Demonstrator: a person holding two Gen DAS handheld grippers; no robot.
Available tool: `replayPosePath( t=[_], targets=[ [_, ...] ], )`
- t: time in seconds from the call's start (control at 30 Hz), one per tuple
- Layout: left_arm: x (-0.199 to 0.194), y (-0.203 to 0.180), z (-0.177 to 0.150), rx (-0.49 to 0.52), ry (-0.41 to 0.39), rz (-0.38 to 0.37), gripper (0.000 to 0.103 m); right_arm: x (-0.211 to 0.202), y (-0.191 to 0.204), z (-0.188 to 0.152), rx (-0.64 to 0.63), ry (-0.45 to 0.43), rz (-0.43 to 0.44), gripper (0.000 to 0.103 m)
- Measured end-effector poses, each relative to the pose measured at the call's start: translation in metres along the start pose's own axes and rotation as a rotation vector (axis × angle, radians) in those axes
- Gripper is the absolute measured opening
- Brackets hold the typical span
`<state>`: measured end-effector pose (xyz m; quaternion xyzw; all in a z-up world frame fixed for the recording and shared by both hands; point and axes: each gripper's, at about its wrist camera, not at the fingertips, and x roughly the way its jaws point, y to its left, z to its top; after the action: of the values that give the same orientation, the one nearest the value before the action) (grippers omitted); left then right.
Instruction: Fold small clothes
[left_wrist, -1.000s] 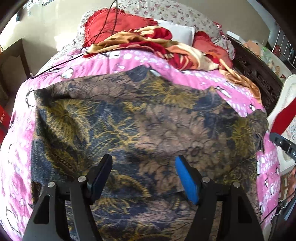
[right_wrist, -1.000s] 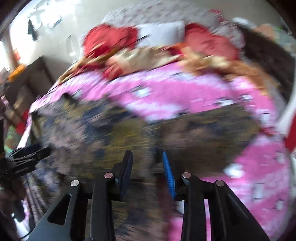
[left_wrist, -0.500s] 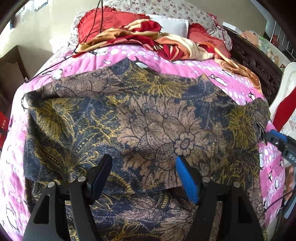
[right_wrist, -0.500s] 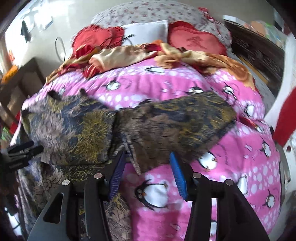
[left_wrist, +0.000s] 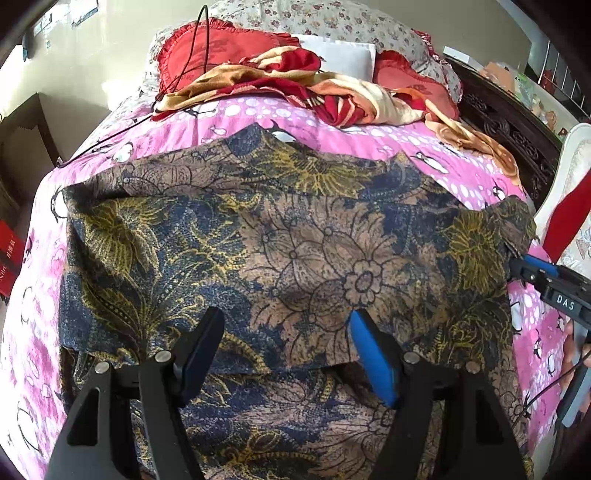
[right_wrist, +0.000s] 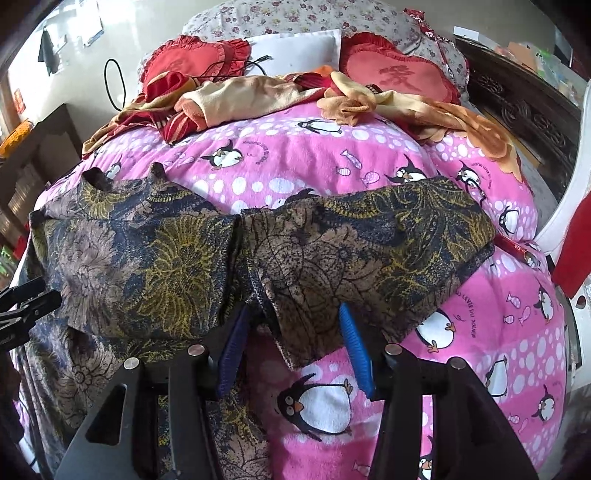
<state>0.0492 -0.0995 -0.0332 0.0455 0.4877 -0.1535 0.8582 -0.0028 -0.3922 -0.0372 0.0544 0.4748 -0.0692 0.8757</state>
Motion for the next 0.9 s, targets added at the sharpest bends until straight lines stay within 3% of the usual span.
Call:
replayPosePath(
  t=[0.23, 0.3, 0.4, 0.67, 0.9],
  targets=[
    [-0.002, 0.003, -0.001, -0.017, 0.006, -0.006, 0.075, 0.005, -0.003, 0.001, 0.006, -0.018, 0.01, 0.042],
    [-0.004, 0.005, -0.003, -0.016, 0.007, -0.002, 0.075, 0.006, -0.007, 0.002, 0.027, -0.024, 0.046, 0.018],
    [-0.004, 0.009, -0.006, -0.02, 0.013, 0.002, 0.075, -0.009, -0.023, 0.002, 0.099, -0.062, 0.092, 0.003],
    [-0.011, 0.026, -0.008, -0.064, 0.01, -0.009, 0.075, -0.098, -0.089, 0.016, 0.297, -0.27, 0.246, 0.002],
    [-0.025, 0.036, -0.007, -0.082, -0.009, -0.009, 0.075, -0.204, -0.087, 0.041, 0.122, -0.496, 0.198, 0.002]
  ],
)
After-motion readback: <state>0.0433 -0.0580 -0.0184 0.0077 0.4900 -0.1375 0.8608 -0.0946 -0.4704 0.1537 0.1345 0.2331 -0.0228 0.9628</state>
